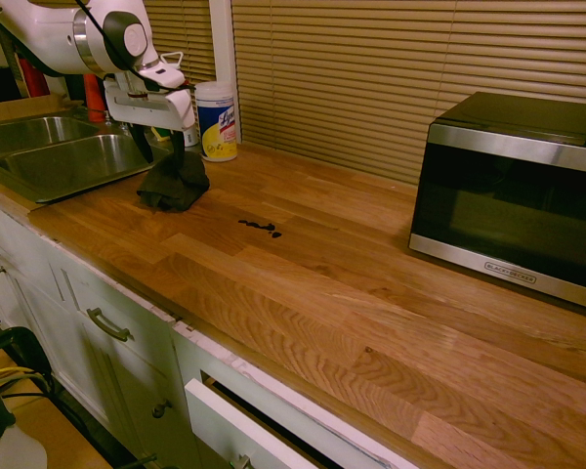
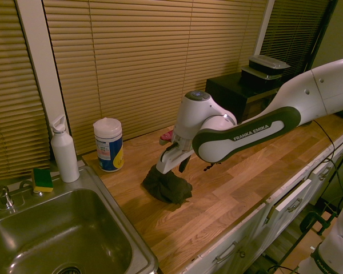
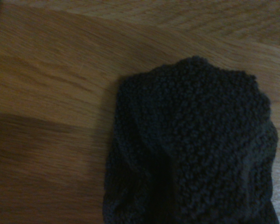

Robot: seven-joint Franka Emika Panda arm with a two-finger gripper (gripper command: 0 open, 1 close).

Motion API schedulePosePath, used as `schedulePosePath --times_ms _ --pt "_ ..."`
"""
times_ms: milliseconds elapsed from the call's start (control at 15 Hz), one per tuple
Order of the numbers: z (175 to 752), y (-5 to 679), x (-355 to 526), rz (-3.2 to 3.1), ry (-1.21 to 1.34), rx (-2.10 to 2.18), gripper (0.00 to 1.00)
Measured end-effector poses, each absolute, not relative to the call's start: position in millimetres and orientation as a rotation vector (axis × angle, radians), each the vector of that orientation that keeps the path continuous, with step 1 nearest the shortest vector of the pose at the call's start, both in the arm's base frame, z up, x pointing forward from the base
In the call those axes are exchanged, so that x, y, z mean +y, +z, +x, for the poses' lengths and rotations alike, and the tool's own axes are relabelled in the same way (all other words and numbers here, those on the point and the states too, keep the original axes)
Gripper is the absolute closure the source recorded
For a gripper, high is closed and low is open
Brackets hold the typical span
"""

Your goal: Clear the spill

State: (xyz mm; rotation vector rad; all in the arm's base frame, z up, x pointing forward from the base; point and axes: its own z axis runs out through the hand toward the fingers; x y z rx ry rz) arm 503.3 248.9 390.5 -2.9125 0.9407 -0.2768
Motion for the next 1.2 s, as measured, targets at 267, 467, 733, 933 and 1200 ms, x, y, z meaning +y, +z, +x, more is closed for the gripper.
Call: schedulePosePath --times_ms 267,467,733,933,1200 --pt "514.5 375.2 262.6 -2.935 -0.261 0.981 1.0" --pt "519.8 370.8 262.0 -2.947 -0.235 1.031 1.0" --pt "529.8 368.2 259.9 -2.946 -0.242 1.059 1.0" --pt "535.1 367.2 261.5 -2.944 -0.239 1.064 1.0" --pt "539.8 367.2 254.0 -2.943 -0.235 1.09 1.0"
